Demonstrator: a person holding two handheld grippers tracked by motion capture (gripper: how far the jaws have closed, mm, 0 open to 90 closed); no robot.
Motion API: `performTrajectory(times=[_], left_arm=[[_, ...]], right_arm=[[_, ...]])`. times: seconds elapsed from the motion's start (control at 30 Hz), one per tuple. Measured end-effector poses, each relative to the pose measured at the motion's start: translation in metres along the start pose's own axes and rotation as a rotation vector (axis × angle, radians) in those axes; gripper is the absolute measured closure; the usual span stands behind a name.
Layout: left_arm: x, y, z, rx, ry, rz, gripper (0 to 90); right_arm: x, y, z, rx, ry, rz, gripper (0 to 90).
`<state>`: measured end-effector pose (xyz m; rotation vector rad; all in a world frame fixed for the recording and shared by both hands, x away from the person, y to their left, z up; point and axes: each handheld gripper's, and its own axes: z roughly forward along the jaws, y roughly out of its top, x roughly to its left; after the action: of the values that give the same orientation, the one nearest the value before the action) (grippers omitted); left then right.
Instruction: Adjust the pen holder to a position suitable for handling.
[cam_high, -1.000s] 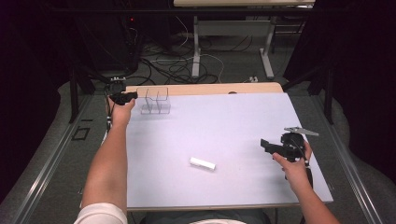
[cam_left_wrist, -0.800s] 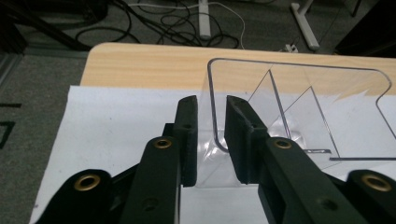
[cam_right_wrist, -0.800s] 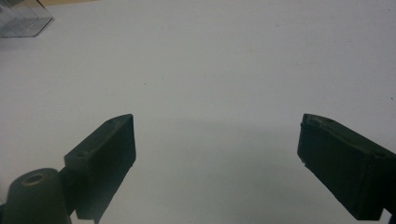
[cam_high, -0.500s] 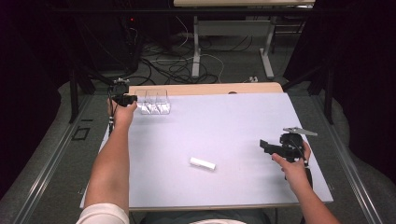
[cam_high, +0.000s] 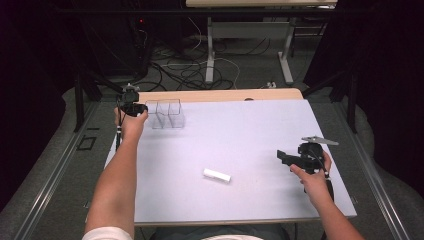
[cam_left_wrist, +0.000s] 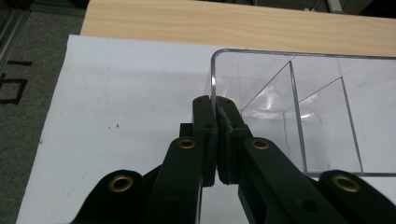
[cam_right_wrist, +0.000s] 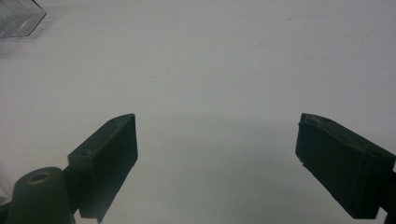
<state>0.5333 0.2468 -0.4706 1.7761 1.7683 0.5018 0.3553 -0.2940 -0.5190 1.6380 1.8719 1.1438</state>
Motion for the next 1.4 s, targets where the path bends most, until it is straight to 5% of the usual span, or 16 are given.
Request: performTrajectory(times=[0.37,0.6,0.83,1.0,1.4], left_arm=[[-0.019,-0.029,-0.042,0.018,0.002,0.016,88.9],[-0.015,-0.057,-0.070,0.007,-0.017,0.017,89.0],[-0.009,-0.069,-0.082,0.029,-0.036,-0.019,88.9],[-0.010,-0.082,-0.087,0.013,-0.008,-0.007,88.9],[-0.006,-0.092,-0.077,0.061,0.010,-0.025,88.5]], right_arm=[[0.008,0.000,0.002,0.010,0.033,-0.023,12.8],[0.010,0.000,0.002,0.012,0.032,-0.027,13.4],[0.010,0.000,0.003,0.016,0.029,-0.018,13.5],[0.009,0.000,0.003,0.010,0.027,-0.023,13.5],[0.005,0.000,0.000,0.008,0.009,-0.009,13.8]])
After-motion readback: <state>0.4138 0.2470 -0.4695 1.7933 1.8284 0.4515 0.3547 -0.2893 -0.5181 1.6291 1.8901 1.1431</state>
